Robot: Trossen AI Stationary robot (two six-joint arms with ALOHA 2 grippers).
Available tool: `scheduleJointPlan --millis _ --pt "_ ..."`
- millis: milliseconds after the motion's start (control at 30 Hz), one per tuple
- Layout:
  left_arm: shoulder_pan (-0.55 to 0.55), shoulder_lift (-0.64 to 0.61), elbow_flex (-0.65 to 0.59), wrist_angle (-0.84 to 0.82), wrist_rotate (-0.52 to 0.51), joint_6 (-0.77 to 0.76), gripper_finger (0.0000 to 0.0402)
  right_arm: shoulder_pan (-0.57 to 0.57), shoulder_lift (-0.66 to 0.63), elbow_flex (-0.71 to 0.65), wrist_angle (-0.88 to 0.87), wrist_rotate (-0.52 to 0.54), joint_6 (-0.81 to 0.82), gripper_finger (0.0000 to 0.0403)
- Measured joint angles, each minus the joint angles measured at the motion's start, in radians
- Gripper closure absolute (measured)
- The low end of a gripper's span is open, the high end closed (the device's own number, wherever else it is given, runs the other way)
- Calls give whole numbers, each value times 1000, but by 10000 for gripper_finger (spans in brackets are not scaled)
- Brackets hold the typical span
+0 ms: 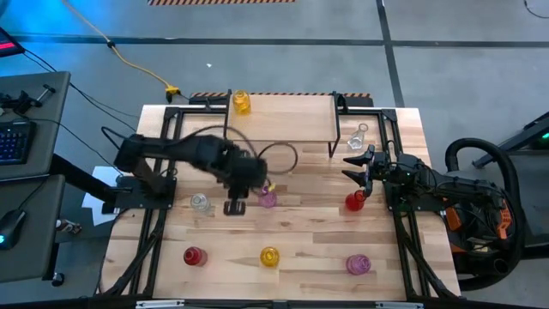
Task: Sort vases onto shelf
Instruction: Put the top purple vase on the shelf
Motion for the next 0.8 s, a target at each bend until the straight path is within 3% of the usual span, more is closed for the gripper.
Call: scheduleJointPlan --millis 367,800 --pt "-97 -119 -301 359 -38 -34 326 0 0 0 0 0 0 194" --pt "-22 -102 -349 527 -68 38 326 0 0 0 0 0 0 194"
